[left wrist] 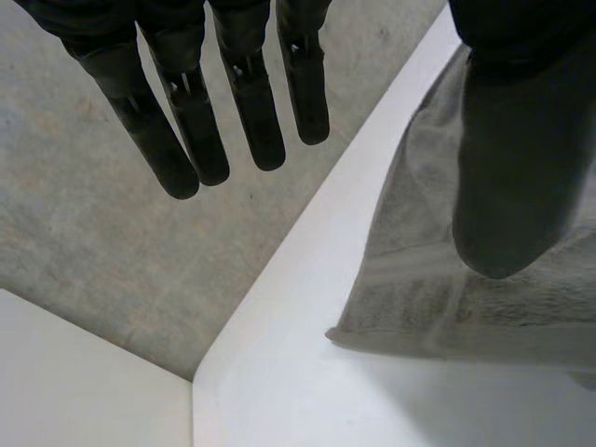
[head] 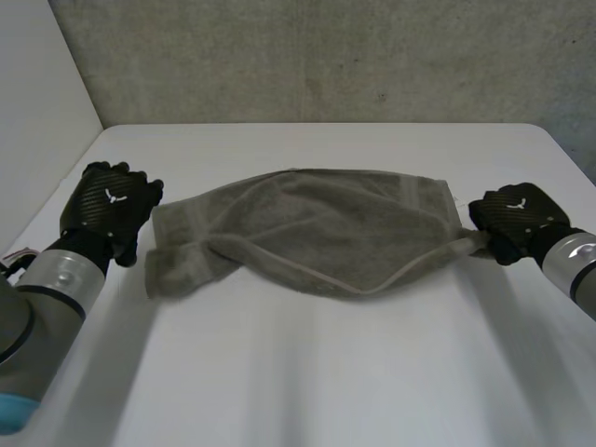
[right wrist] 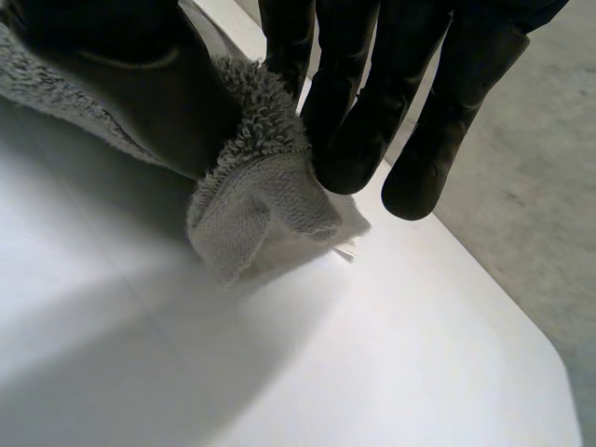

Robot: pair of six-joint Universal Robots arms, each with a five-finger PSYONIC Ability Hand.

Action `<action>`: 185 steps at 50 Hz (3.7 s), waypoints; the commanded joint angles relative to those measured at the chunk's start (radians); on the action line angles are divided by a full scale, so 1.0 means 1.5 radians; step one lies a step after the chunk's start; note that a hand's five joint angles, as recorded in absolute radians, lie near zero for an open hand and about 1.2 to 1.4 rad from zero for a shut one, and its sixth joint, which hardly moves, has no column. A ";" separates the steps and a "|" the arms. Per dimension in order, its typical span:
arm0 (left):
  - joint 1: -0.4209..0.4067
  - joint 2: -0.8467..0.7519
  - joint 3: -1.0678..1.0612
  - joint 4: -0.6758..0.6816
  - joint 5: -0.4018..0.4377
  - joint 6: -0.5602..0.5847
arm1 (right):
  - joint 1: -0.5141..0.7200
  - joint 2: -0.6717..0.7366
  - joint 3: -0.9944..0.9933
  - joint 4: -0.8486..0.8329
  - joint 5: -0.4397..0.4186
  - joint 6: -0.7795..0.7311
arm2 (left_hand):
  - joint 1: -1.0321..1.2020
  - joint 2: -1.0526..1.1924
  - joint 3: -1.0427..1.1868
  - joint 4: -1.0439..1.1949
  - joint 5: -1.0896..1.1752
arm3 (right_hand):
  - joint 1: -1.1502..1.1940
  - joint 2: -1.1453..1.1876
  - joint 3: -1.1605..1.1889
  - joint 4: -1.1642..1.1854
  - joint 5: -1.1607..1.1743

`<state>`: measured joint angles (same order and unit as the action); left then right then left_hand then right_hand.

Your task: Fold the towel.

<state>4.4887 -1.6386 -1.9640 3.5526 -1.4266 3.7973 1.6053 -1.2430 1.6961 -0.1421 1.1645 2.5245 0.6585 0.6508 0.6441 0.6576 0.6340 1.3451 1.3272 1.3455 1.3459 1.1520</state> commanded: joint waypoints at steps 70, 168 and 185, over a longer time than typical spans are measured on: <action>-0.054 -0.389 0.413 -0.320 -0.082 -0.187 | -0.017 0.057 0.011 -0.037 0.024 -0.010 | 0.202 0.207 0.212 0.203 0.102 | 0.034 0.046 0.034 0.034 0.046; -0.022 -0.266 0.283 0.069 0.012 -0.267 | 0.136 0.113 -0.223 0.054 0.128 -0.053 | 0.492 0.497 0.501 0.492 0.392 | 0.034 0.046 0.034 0.034 0.046; 0.064 0.025 0.067 0.038 0.065 -0.174 | 0.072 -0.120 -0.034 0.072 0.105 -0.075 | 0.492 0.497 0.501 0.492 0.392 | 0.034 0.046 0.034 0.034 0.046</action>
<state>4.5342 -1.7839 -1.8048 3.6401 -1.3688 3.5451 1.7564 -1.2776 1.5861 -0.0537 1.3516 2.4061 1.4897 1.5253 1.5540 1.5286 1.5200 1.3452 1.3322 1.3456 1.3475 1.1589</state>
